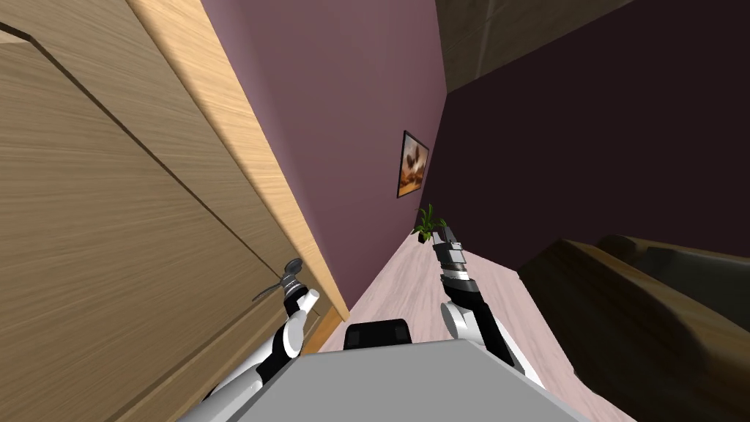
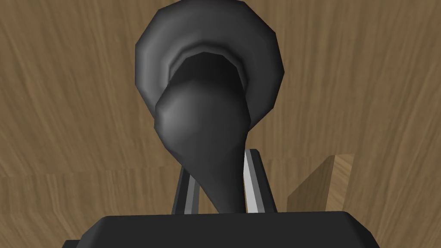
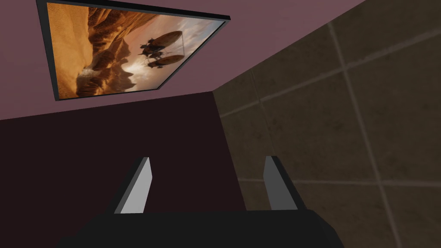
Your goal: Push the door open
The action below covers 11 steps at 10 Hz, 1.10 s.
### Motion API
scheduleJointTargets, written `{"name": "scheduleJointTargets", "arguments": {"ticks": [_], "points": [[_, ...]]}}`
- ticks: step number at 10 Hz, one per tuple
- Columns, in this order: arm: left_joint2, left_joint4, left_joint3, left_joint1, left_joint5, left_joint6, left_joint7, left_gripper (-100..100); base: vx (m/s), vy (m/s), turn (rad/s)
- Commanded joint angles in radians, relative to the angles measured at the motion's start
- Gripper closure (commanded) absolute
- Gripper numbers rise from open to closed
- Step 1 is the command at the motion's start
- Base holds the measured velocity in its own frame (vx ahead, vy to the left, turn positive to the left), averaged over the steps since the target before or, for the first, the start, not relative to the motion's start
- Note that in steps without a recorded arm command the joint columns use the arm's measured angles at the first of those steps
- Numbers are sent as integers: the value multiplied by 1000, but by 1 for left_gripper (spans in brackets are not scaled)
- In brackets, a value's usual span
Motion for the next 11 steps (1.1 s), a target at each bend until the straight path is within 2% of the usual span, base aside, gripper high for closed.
{"name": "scheduleJointTargets", "arguments": {"ticks": [1, 2, 3, 4, 5, 6, 7, 8, 9, 10, 11], "points": [[27, 24, 8, -2, 3, -35, 7, 100, 22, 44, 30], [23, 24, 34, -10, 16, -61, -6, 100, -7, 90, -133], [23, 40, 34, -10, 16, -61, -6, 100, -35, 97, -105], [23, 103, 34, -10, 16, -61, -6, 100, -11, 58, 18], [23, 24, 34, -10, 16, -61, -6, 100, -8, 4, 0], [23, 30, 34, -10, 16, -61, -6, 100, -7, -14, -4], [20, 24, 59, -18, 29, -88, -19, 100, -29, 72, -152], [12, -18, 59, -18, 29, -67, -19, 100, -31, 100, -98], [20, -1, 59, -18, 29, -67, -19, 100, -6, 59, -28], [17, -28, 59, -18, 29, -59, -19, 100, 2, 20, 24], [20, -19, 59, -18, 29, -67, -19, 100, 0, 3, 10]]}}
